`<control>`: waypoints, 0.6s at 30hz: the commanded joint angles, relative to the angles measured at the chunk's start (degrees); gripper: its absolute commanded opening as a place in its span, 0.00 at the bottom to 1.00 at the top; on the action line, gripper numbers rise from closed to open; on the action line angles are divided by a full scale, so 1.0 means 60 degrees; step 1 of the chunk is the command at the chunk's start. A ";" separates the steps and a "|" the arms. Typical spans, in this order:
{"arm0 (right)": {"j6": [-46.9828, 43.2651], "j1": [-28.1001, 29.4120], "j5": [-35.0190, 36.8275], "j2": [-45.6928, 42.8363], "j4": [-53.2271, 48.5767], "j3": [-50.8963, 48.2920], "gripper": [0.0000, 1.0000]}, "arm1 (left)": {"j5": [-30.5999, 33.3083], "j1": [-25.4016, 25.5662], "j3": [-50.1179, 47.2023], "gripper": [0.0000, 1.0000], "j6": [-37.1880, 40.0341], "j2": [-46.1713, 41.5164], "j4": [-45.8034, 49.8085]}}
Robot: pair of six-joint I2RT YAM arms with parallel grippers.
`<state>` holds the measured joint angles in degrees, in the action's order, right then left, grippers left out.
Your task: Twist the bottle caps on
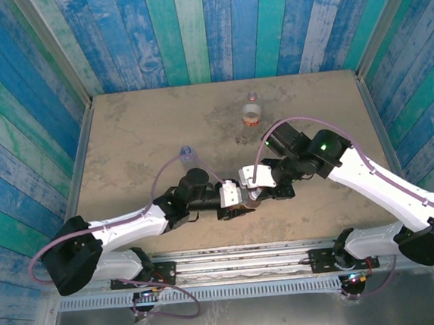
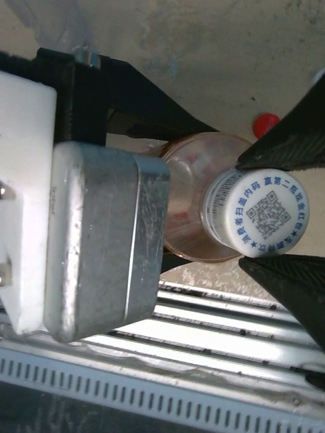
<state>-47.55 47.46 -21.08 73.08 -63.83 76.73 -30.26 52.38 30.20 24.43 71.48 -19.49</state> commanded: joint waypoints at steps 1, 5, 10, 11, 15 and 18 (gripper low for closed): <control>-0.0182 0.0067 -0.0207 0.0051 -0.0274 0.0300 0.23 | -0.0217 -0.0024 0.0197 0.53 0.0127 -0.0499 0.0091; 0.0179 0.0143 -0.0152 0.0096 -0.0246 0.0376 0.18 | 0.0074 -0.0023 0.0182 0.53 0.0133 -0.0439 0.0040; 0.2371 0.0214 0.0041 0.0109 0.0393 0.0224 0.10 | 0.1166 -0.0028 0.0228 0.53 -0.0144 -0.0205 -0.0305; 0.3277 0.0210 0.0297 0.0132 0.0608 0.0206 0.08 | 0.1478 -0.0026 0.0226 0.53 -0.0185 -0.0149 -0.0474; 0.7720 0.0215 0.1567 0.0424 0.1139 0.0457 0.03 | 0.2926 -0.0028 0.0350 0.52 -0.0112 0.0363 -0.0951; 1.0126 0.0207 0.1975 0.0645 0.1087 0.0411 0.03 | 0.3705 -0.0018 0.0500 0.52 0.0096 0.0760 -0.1152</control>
<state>-9.39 48.18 -11.22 75.44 -59.90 78.11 -17.30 52.23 30.76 23.86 73.32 -22.57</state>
